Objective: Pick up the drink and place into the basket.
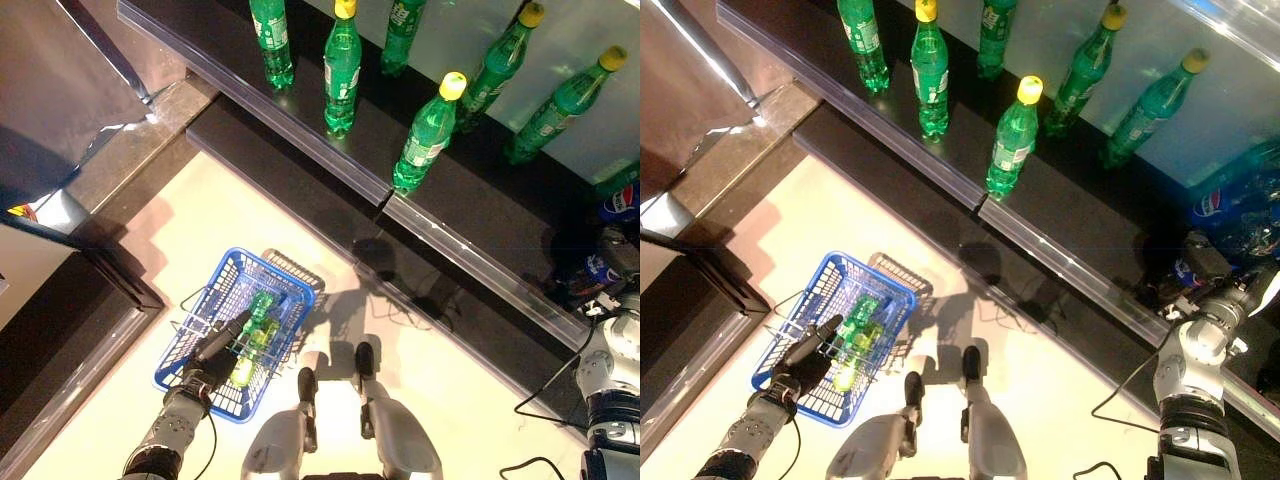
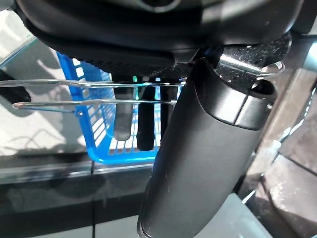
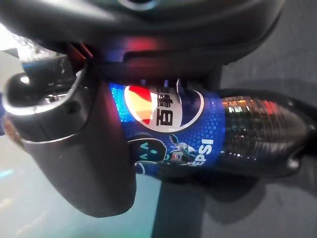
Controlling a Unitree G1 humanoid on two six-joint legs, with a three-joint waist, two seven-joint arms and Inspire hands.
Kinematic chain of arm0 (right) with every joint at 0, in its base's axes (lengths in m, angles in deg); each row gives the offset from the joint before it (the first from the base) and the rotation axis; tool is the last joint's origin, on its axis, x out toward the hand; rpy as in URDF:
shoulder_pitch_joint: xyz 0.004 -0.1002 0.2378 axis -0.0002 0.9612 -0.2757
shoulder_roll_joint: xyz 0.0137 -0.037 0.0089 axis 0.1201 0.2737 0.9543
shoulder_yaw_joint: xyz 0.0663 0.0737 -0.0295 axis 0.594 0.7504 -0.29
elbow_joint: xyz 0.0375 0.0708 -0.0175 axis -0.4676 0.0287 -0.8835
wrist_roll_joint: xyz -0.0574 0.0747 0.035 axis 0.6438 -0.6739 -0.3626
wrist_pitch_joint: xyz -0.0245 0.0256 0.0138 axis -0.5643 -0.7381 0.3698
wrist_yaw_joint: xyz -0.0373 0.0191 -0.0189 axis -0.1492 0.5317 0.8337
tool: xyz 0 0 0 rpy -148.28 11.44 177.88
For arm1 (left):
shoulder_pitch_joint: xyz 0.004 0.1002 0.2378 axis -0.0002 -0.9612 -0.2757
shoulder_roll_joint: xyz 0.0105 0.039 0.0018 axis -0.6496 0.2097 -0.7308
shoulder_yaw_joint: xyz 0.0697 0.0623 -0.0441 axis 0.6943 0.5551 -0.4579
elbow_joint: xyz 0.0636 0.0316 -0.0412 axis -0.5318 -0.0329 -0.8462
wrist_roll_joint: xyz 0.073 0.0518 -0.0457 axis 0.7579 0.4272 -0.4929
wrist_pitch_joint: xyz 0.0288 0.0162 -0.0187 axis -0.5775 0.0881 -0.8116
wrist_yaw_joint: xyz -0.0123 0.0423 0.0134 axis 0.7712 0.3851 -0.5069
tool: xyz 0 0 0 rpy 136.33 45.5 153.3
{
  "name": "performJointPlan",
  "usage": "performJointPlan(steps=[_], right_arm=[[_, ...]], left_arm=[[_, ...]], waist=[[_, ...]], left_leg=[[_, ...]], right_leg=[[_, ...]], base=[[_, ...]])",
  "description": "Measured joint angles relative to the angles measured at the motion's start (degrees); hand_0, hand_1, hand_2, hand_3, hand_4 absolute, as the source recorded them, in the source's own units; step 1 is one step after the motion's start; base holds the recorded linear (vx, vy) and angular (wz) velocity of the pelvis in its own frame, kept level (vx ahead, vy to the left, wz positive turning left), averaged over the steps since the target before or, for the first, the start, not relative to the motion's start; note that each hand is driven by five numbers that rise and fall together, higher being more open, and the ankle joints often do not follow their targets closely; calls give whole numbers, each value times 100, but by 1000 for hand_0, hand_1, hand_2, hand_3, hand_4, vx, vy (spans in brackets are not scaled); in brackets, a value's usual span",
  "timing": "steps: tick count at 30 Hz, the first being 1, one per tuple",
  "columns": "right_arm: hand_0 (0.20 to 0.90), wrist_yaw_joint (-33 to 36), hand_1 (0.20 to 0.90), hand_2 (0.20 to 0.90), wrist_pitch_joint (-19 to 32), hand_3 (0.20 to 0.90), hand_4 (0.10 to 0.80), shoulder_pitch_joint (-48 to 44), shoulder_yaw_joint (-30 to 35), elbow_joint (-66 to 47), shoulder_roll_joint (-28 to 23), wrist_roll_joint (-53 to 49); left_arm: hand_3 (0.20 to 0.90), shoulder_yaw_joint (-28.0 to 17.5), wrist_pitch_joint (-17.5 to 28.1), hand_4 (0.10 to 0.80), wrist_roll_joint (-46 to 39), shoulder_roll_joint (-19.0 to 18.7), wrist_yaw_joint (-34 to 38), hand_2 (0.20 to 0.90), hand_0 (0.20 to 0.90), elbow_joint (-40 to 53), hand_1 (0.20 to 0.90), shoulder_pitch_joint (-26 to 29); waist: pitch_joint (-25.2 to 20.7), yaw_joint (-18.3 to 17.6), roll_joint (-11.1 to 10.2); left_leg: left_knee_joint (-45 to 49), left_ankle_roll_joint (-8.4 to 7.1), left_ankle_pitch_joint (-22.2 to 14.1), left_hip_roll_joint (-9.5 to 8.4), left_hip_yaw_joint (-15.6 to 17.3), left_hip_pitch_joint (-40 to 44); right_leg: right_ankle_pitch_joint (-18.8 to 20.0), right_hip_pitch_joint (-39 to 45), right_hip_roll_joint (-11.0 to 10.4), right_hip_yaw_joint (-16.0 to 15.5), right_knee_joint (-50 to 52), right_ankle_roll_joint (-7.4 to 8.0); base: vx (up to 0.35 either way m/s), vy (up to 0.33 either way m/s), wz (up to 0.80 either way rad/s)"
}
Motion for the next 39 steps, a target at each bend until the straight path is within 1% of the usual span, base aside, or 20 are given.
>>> performJointPlan(steps=[3, 5, 7, 11, 14, 16, 18, 20, 23, 25, 27, 29, 31, 33, 35, 37, 39], right_arm=[[300, 23, 300, 300, 263, 200, 100, 438, 18, -428, 282, 100], [300, 15, 300, 300, 313, 200, 100, 589, 33, -626, 398, 117], [300, 2, 300, 300, 516, 200, 100, 724, 78, -845, 550, 146], [300, -181, 300, 300, 560, 200, 100, 1087, 106, -1364, 719, 212], [300, -366, 300, 300, 560, 200, 100, 1220, 106, -1515, 935, 214], [300, -470, 300, 300, 559, 200, 100, 1333, 96, -1748, 1181, 264], [300, -585, 300, 300, 559, 200, 100, 1450, 92, -1937, 1267, 395], [300, -778, 300, 300, 557, 200, 100, 1676, 73, -2286, 1348, 558], [300, -1079, 300, 300, 518, 200, 100, 1746, -20, -2656, 1351, 761], [300, -1551, 300, 300, 513, 200, 100, 1747, -192, -3115, 1348, 781], [300, -1799, 300, 300, 403, 200, 100, 1737, -328, -3396, 1328, 783], [300, -2194, 300, 300, 221, 200, 100, 1694, -581, -3642, 1271, 774], [300, -2713, 300, 300, -84, 200, 100, 1590, -1055, -3837, 1099, 766], [300, -3126, 300, 300, -319, 200, 100, 1539, -1381, -3894, 1040, 771], [300, -3328, 300, 300, -538, 200, 100, 1474, -1697, -3890, 1018, 772], [300, -3565, 300, 300, -828, 200, 100, 1333, -2155, -3881, 963, 856], [300, -3657, 300, 300, -973, 200, 100, 1212, -2394, -3829, 921, 896]], left_arm=[[200, -14, 85, 100, -11, 35, -1, 300, 300, 105, 300, -66], [200, -45, 110, 100, -11, 63, -1, 300, 300, 151, 300, -101], [200, -73, 157, 100, -10, 122, -1, 300, 300, 153, 300, -118], [200, -262, 211, 100, -4, 341, -1, 300, 300, 198, 300, -165], [200, -286, 245, 100, -7, 466, -2, 300, 300, 267, 300, -253], [200, -286, 245, 100, 11, 560, -1, 300, 300, 320, 300, -312], [200, -285, 248, 100, 10, 615, -1, 300, 300, 377, 300, -334], [200, -285, 256, 100, 20, 735, -1, 300, 300, 496, 300, -347], [200, -285, 320, 100, 29, 878, 0, 300, 300, 559, 300, -349], [200, -281, 402, 100, 42, 1032, 0, 300, 300, 620, 300, -336], [200, -252, 437, 100, 70, 1093, 0, 300, 300, 656, 300, -324], [200, -238, 452, 100, 143, 1168, 0, 300, 300, 680, 300, -341], [200, -177, 457, 100, 312, 1247, 2, 300, 300, 772, 300, -351], [200, -34, 466, 100, 397, 1257, 4, 300, 300, 902, 300, -349], [200, 47, 466, 100, 491, 1259, 8, 300, 300, 1001, 300, -345], [200, 179, 468, 100, 521, 1251, 30, 300, 300, 1127, 300, -332], [200, 260, 467, 100, 578, 1240, 43, 300, 300, 1221, 300, -316]], waist=[[0, -106, 0], [0, -157, 0], [0, -235, 0], [-5, -362, -8], [-8, -457, -12], [-10, -518, -13], [-13, -606, -9], [-16, -676, -11], [-17, -733, -12], [-23, -779, -9], [-24, -774, -10], [-24, -741, -10], [-29, -729, -9], [-34, -579, -2], [-35, -531, -1], [-40, -346, 8], [-40, -237, 7]], left_leg=[[-12, 5, 2, -14, 5, 3], [-35, 14, 8, -19, 18, 17], [-94, 26, 20, -25, 49, 58], [-150, 38, 28, -33, 143, 128], [-219, 52, 39, -49, 214, 216], [-306, 73, 53, -73, 257, 326], [-306, 79, 55, -91, 261, 330], [-313, 90, 61, -99, 283, 354], [-329, 96, 65, -111, 294, 396], [-345, 103, 70, -98, 285, 427], [-344, 100, 72, -91, 277, 441], [-347, 94, 75, -71, 251, 504], [-328, 82, 83, -64, 107, 499], [-305, 68, 92, -52, 30, 493], [-286, 47, 110, -44, -119, 470], [-276, 24, 154, -30, -302, 392], [-259, 8, 182, -31, -444, 383]], right_leg=[[1, -1, -12, 7, 0, 5], [4, -2, -15, 14, 0, 10], [8, 0, -14, 28, 1, 16], [20, 6, -4, 164, 1, 34], [31, 27, 4, 217, 2, 50], [47, 55, 18, 343, 3, 71], [55, 55, 8, 356, 5, 83], [60, 55, 3, 386, 24, 91], [64, 60, 9, 460, 47, 98], [72, 63, 13, 498, 53, 102], [73, 79, 15, 490, 55, 98], [66, 157, -6, 465, 55, 87], [29, 228, -30, 315, 54, 70], [17, 242, -38, 234, 54, 56], [-7, 289, -48, 113, 53, 39], [-45, 327, -81, -77, 52, 16], [-69, 342, -96, -228, 52, 2]], base=[[-69, 108, 0], [-58, 92, -3], [-60, 100, -10], [-56, 95, -12], [-58, 110, -15], [-54, 99, -26], [-38, 82, -12], [-31, 98, -5], [-21, 100, -13], [-6, 87, -12], [1, 54, 3], [-7, 55, 10], [-26, 55, 30], [-43, 28, 31], [-43, 10, 37], [-58, 2, 40], [-42, -5, 49]])
